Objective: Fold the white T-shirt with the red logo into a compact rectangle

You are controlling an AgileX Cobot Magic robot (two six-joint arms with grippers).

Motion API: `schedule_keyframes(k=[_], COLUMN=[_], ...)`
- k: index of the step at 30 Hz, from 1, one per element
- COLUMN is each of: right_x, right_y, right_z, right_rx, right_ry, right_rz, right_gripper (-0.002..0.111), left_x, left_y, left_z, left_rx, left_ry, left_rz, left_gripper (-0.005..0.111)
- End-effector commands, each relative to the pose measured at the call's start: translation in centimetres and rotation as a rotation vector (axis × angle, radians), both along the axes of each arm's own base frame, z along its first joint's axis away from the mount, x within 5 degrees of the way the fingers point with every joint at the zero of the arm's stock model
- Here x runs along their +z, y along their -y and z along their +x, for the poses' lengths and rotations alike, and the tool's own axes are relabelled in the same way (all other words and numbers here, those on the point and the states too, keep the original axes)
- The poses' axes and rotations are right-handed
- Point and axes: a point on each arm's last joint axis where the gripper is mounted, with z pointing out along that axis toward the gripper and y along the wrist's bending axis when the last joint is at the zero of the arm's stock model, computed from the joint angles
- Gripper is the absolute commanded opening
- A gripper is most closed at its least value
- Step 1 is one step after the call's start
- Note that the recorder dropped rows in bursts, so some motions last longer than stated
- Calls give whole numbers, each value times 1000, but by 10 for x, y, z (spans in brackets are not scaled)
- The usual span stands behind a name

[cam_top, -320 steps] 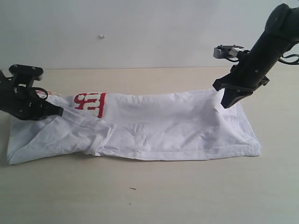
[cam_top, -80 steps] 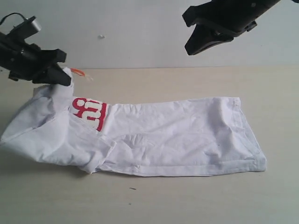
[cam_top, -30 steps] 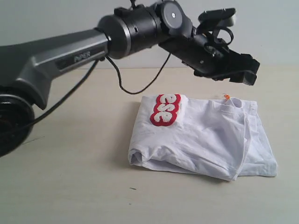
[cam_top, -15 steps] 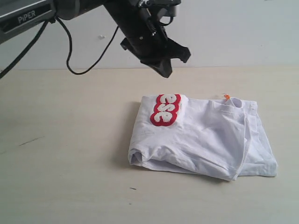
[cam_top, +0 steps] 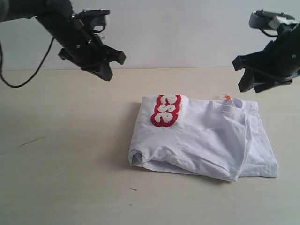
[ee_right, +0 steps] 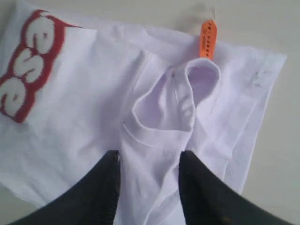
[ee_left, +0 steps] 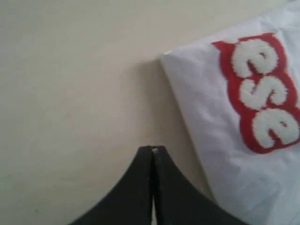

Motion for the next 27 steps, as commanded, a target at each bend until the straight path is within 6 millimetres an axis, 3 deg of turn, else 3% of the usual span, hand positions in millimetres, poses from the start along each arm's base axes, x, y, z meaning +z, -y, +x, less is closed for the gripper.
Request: schedule_keyframes(k=[1,5,9,15,21,27], right_x=[-36,-57,-65,-68,-85,-96], right_y=[10,9,16,21,5,9], right_z=[10,15,20,27,30,29], right_rx=[-11,1,-1,-91,-46,-38], right_ry=[-94,-129,-102,-58,-106,-154], right_rz=[51,77,9,-19,163,112], right_gripper=[46,47,50,68,68,67], left_x=[-2,-15,-27,-26,-26,-26], left_y=[-33,-51,-61,-58,-57,-57], left_z=[-1,-5,-8,-7,-7,-8], left_rx=[29,33,32,35,34,33], left_ry=[12,-13,-33,-26,-26,-30], left_rz=[-55,-49,-28,-73,-77,-76], left_gripper=[0,0,0,0,0,0])
